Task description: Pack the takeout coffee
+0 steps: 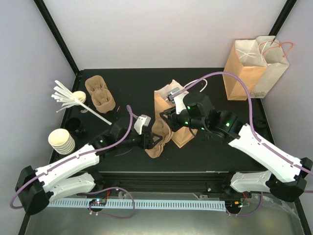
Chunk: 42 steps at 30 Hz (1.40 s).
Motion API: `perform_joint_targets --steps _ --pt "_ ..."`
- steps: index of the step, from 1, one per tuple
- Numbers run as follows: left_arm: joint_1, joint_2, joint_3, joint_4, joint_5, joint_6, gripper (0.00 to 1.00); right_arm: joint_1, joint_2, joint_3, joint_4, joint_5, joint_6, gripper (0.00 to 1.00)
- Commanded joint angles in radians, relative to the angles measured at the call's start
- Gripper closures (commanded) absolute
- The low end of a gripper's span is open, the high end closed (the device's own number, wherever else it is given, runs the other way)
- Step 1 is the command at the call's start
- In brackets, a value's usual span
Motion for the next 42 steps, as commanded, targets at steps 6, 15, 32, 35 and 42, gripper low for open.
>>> perform_joint_targets --steps 6,15,32,35,42 --pt "-0.151 0.106 0.139 0.017 -0.236 0.256 0.27 0.001 -0.107 -0.035 -0.038 0.066 -0.013 0.76" --pt "-0.172 0.236 0.219 0.0 -0.256 0.328 0.29 0.002 -0.196 -0.072 -0.022 0.118 -0.005 0.77" --pt "-0.172 0.35 0.272 -0.018 -0.257 0.355 0.54 0.002 -0.26 -0.123 0.024 0.165 0.011 0.77" --pt "-0.172 0.359 0.28 -0.02 -0.25 0.355 0.61 0.0 -0.26 -0.126 0.026 0.165 0.011 0.77" --pt "-0.172 0.35 0.293 -0.041 -0.238 0.358 0.88 0.001 -0.259 -0.132 0.029 0.163 0.012 0.77"
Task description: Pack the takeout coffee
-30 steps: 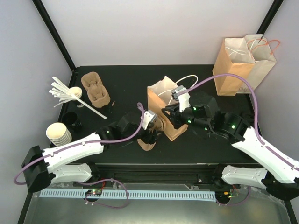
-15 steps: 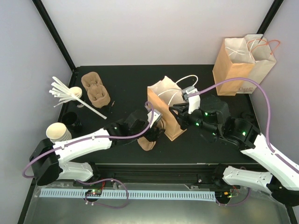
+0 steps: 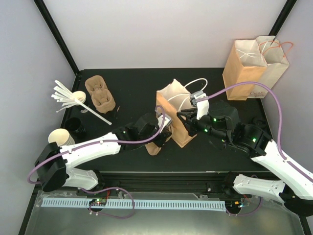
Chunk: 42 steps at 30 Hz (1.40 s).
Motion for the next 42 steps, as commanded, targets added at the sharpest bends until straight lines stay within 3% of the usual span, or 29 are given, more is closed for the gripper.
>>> perform_joint_targets --steps 1,17,26,30,37,42 --pt "-0.006 -0.013 0.054 -0.043 -0.002 0.011 0.89 0.001 -0.004 -0.015 0.026 0.018 0.011 0.77" --pt "0.001 -0.393 -0.01 -0.194 -0.237 -0.07 0.93 0.001 0.149 0.001 -0.006 -0.157 0.026 0.72" --pt "0.028 -0.413 0.21 -0.67 -0.599 -0.056 0.92 0.002 0.18 -0.012 -0.011 -0.165 0.031 0.69" --pt "0.062 -0.411 0.238 -0.767 -0.693 -0.089 0.92 0.007 0.218 -0.058 -0.032 -0.166 0.041 0.68" --pt "0.163 -0.449 0.234 -0.773 -0.69 -0.073 0.91 0.102 0.312 -0.201 0.009 -0.04 0.057 0.49" --pt "0.187 -0.462 0.219 -0.751 -0.681 -0.042 0.91 0.125 0.437 -0.205 0.017 0.093 0.012 0.43"
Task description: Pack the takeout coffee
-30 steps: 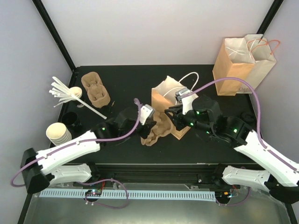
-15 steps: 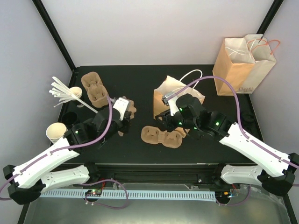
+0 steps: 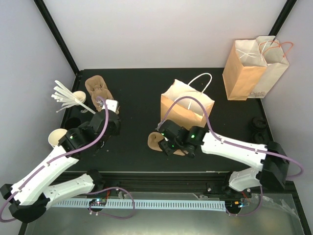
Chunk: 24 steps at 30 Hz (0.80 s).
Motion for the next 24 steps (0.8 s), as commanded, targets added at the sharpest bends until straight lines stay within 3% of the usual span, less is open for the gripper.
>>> perform_joint_targets --steps 1,11,16,20,24 --pt "0.017 -0.02 0.007 -0.008 -0.024 0.035 0.91 0.008 0.087 0.023 0.026 0.16 -0.048 0.43" --pt "0.021 -0.06 0.016 -0.016 -0.05 0.069 0.91 -0.001 0.37 0.21 -0.04 0.36 -0.167 0.39" --pt "0.021 -0.074 0.027 -0.017 -0.053 0.089 0.91 -0.016 0.433 0.226 -0.051 0.375 -0.203 0.42" --pt "0.022 -0.092 0.057 -0.022 -0.077 0.105 0.91 -0.017 0.468 0.25 -0.057 0.37 -0.207 0.57" --pt "0.022 -0.127 0.087 -0.017 -0.108 0.133 0.9 -0.017 0.467 0.277 -0.03 0.306 -0.207 0.79"
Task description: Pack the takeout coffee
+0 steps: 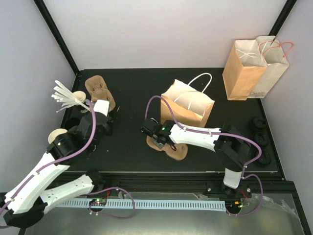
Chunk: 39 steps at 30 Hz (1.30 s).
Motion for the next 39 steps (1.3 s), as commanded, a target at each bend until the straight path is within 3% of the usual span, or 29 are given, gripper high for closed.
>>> perform_joint_targets --steps 1,4,10,13,14,16,17,19,21,29,34,39 --pt "0.006 -0.048 0.082 -0.008 -0.068 0.053 0.9 -0.002 -0.007 0.061 0.027 -0.046 -0.007 0.86" --pt "0.006 -0.071 0.115 -0.016 -0.098 0.067 0.9 -0.003 0.0 0.118 0.058 -0.131 0.007 0.93" --pt "0.007 -0.139 0.166 0.012 -0.112 0.119 0.89 -0.046 0.106 0.388 0.09 -0.379 0.103 0.93" --pt "0.006 -0.166 0.172 0.025 -0.103 0.131 0.89 -0.119 0.175 0.486 0.168 -0.593 0.218 0.93" --pt "0.006 -0.171 0.17 0.027 -0.098 0.129 0.89 -0.15 0.193 0.492 0.223 -0.68 0.269 0.88" --pt "0.006 -0.174 0.162 0.029 -0.089 0.126 0.89 -0.204 0.23 0.479 0.375 -0.836 0.38 0.48" --pt "0.006 -0.173 0.156 0.029 -0.083 0.123 0.89 -0.22 0.246 0.482 0.423 -0.875 0.42 0.38" --pt "0.006 -0.167 0.146 0.03 -0.053 0.116 0.89 -0.226 0.265 0.54 0.389 -0.855 0.403 0.28" --pt "0.006 -0.159 0.134 0.034 -0.02 0.112 0.89 -0.221 0.238 0.551 0.327 -0.796 0.349 0.27" --pt "0.006 -0.108 0.061 0.129 0.155 0.134 0.89 -0.216 -0.063 0.331 0.281 -0.657 0.194 0.31" --pt "0.005 -0.043 0.014 0.217 0.362 0.149 0.89 -0.214 -0.32 0.192 0.269 -0.623 0.112 0.31" --pt "-0.011 0.092 -0.016 0.293 0.599 0.198 0.9 -0.221 -0.48 0.153 0.138 -0.527 0.068 0.31"
